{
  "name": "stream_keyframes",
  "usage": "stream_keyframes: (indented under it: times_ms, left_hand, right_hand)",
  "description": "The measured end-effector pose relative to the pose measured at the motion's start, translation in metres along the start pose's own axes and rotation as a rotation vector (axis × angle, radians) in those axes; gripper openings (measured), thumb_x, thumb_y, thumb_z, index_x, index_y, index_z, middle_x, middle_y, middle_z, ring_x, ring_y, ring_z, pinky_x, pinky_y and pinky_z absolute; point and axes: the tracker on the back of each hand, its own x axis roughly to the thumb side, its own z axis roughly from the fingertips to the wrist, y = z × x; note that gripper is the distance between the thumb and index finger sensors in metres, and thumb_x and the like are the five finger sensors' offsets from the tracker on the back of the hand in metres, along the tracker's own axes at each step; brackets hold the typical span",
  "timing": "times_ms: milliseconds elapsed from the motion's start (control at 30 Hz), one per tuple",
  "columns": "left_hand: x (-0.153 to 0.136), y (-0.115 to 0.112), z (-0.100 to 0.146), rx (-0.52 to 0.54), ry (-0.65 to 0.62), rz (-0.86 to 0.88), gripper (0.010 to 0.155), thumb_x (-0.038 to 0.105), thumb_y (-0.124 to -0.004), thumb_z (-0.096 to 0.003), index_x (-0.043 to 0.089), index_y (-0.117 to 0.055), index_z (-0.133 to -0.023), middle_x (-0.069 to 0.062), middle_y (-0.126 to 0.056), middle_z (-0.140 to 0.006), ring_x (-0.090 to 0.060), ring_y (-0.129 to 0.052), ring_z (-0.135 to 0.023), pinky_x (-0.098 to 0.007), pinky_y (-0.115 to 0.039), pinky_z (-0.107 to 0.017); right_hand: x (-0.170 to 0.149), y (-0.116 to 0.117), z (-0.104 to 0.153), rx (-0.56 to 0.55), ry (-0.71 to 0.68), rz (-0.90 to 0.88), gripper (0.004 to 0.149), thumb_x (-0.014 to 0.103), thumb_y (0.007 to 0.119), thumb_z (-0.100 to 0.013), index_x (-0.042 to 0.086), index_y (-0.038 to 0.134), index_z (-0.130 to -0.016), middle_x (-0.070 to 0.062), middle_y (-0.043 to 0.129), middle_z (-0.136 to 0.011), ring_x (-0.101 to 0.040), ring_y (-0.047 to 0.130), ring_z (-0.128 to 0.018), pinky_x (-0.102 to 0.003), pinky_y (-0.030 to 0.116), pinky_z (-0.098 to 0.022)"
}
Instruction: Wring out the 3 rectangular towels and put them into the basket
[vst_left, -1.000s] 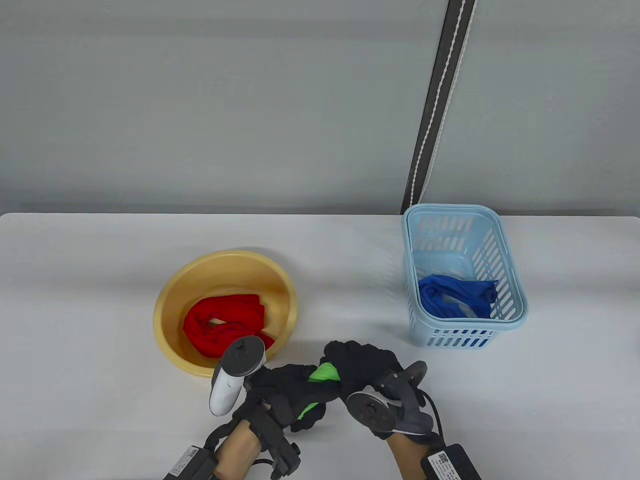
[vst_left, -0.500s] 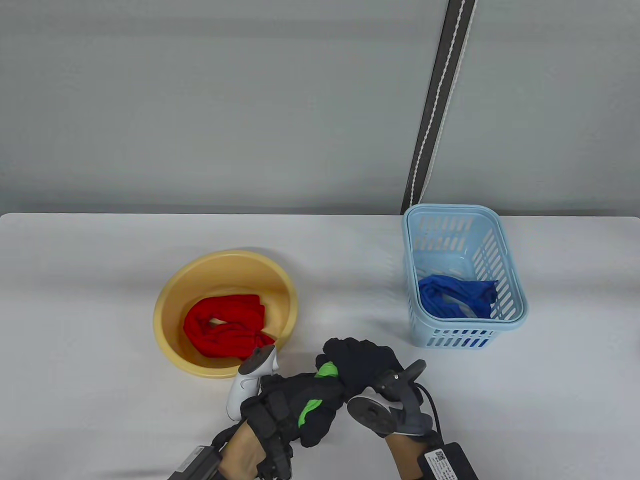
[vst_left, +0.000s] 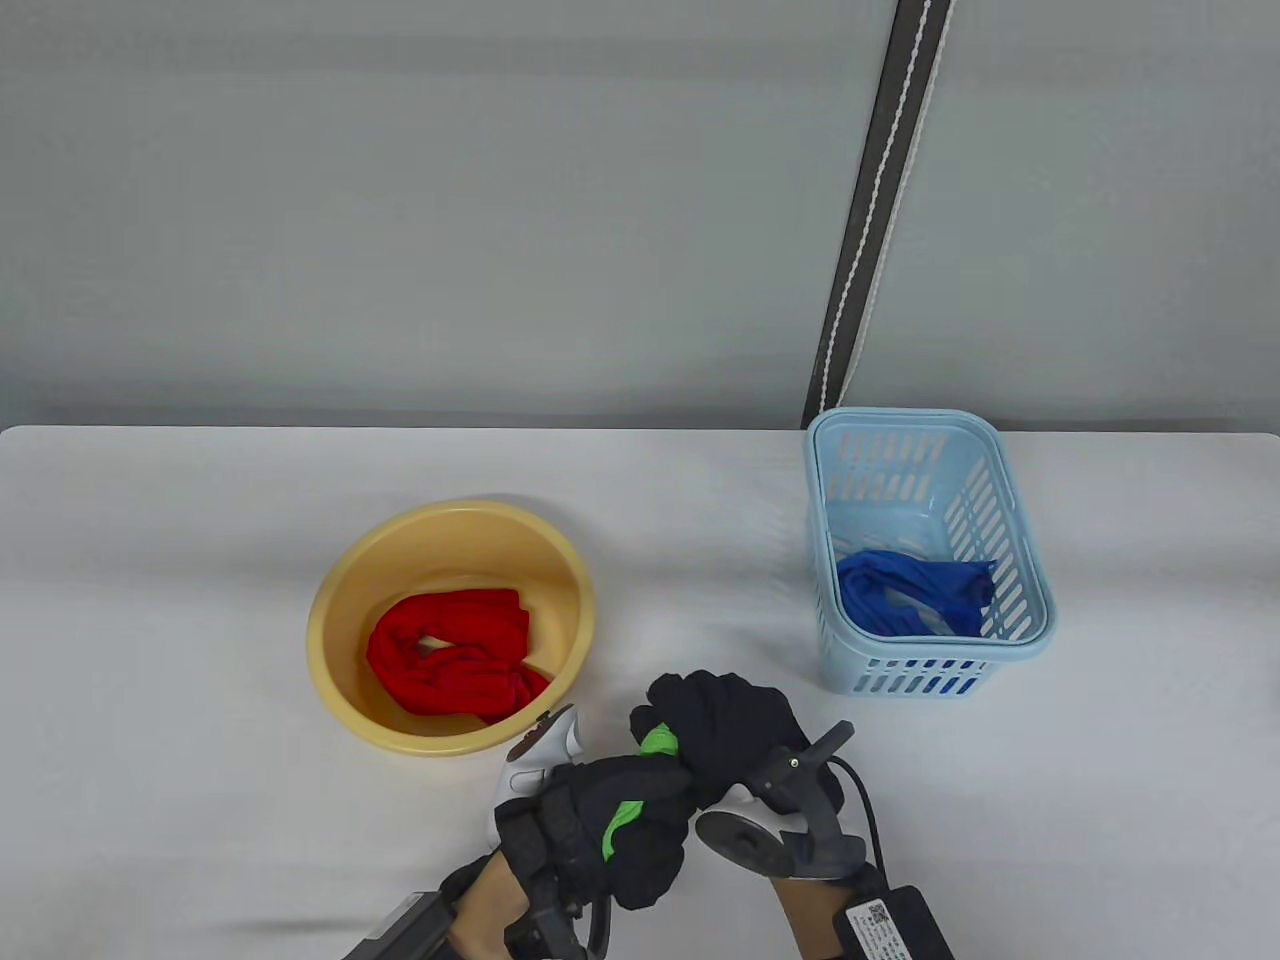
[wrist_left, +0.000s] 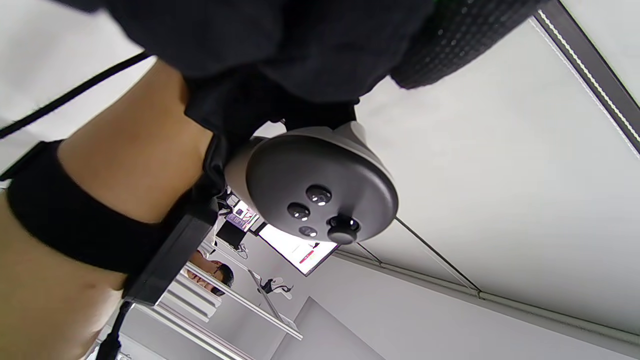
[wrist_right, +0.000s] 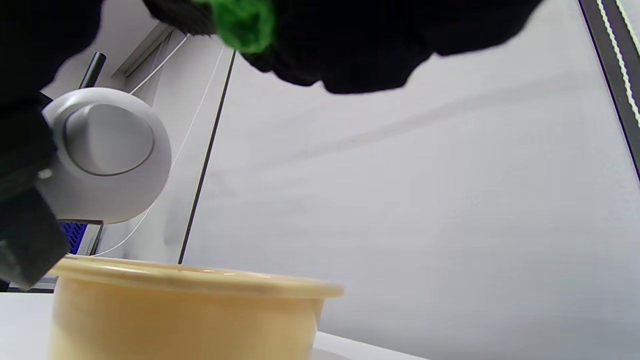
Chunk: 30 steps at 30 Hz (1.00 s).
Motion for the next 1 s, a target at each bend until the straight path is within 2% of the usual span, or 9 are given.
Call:
stream_keyframes:
  times_ms: [133,233,300,433,567,633,800,1000]
  left_hand:
    - [0.004,0.004,0.005,0.035,0.030,-0.075,0.040,0.055,-0.075,-0.0599,0.017,-0.089,-0.064,0.008,-0.100,-0.029,-0.019,-0.096,-0.012,-0.039,-0.087,-0.012]
    - [0.011,0.009,0.010,0.078,0.055,-0.208,0.041,0.056,-0.076,-0.0599,0.018,-0.089,-0.066,0.008,-0.100,-0.033,-0.019,-0.097,-0.017,-0.039,-0.088,-0.016]
    - [0.018,0.014,0.016,0.148,0.095,-0.338,0.042,0.056,-0.077,-0.0592,0.017,-0.089,-0.067,0.007,-0.101,-0.034,-0.020,-0.097,-0.018,-0.040,-0.088,-0.017]
    - [0.031,0.012,0.024,0.239,0.154,-0.655,0.045,0.059,-0.078,-0.0582,0.017,-0.087,-0.072,0.006,-0.102,-0.040,-0.020,-0.099,-0.023,-0.040,-0.089,-0.020]
    - [0.041,0.006,0.033,0.364,0.193,-0.948,0.051,0.061,-0.081,-0.0556,0.014,-0.087,-0.077,0.001,-0.104,-0.046,-0.023,-0.101,-0.028,-0.042,-0.089,-0.024]
    - [0.046,0.000,0.039,0.426,0.221,-1.120,0.056,0.062,-0.082,-0.0548,0.014,-0.085,-0.081,-0.002,-0.104,-0.053,-0.026,-0.101,-0.034,-0.044,-0.089,-0.029]
    - [0.055,-0.015,0.050,0.577,0.179,-1.421,0.066,0.065,-0.084,-0.0513,0.015,-0.079,-0.094,-0.007,-0.102,-0.071,-0.031,-0.102,-0.050,-0.049,-0.088,-0.040]
    - [0.072,-0.030,0.057,0.740,0.134,-1.611,0.069,0.064,-0.088,-0.0484,0.019,-0.076,-0.099,-0.008,-0.099,-0.080,-0.033,-0.102,-0.056,-0.051,-0.087,-0.043]
  right_hand:
    - [0.001,0.001,-0.001,0.020,0.002,0.017,0.043,0.047,0.071,-0.058,0.015,0.066,-0.087,-0.005,0.091,-0.056,-0.021,0.097,-0.027,-0.040,0.086,-0.020]
    - [0.003,-0.001,-0.004,0.057,0.005,0.008,0.043,0.044,0.077,-0.056,0.015,0.067,-0.087,-0.008,0.092,-0.061,-0.024,0.098,-0.032,-0.043,0.086,-0.024]
    - [0.004,-0.002,-0.005,0.141,0.013,0.046,0.044,0.043,0.080,-0.055,0.017,0.067,-0.088,-0.007,0.092,-0.066,-0.024,0.100,-0.035,-0.043,0.088,-0.026]
    - [0.004,-0.006,-0.004,0.201,0.004,0.016,0.046,0.041,0.088,-0.051,0.020,0.070,-0.089,-0.007,0.094,-0.070,-0.025,0.102,-0.041,-0.044,0.089,-0.030]
    - [0.007,-0.009,-0.004,0.298,-0.050,0.037,0.053,0.039,0.093,-0.048,0.023,0.068,-0.092,-0.006,0.092,-0.080,-0.025,0.103,-0.053,-0.045,0.090,-0.034]
    - [0.009,-0.010,-0.003,0.366,-0.059,0.018,0.055,0.037,0.096,-0.047,0.023,0.068,-0.092,-0.007,0.090,-0.084,-0.027,0.103,-0.059,-0.046,0.090,-0.036]
    - [0.009,-0.017,-0.003,0.393,-0.077,-0.035,0.066,0.039,0.099,-0.042,0.023,0.068,-0.098,-0.009,0.087,-0.092,-0.029,0.100,-0.070,-0.047,0.090,-0.042]
    - [0.000,-0.029,-0.002,0.390,0.005,-0.135,0.074,0.040,0.098,-0.044,0.020,0.065,-0.106,-0.012,0.082,-0.100,-0.035,0.095,-0.079,-0.055,0.084,-0.051]
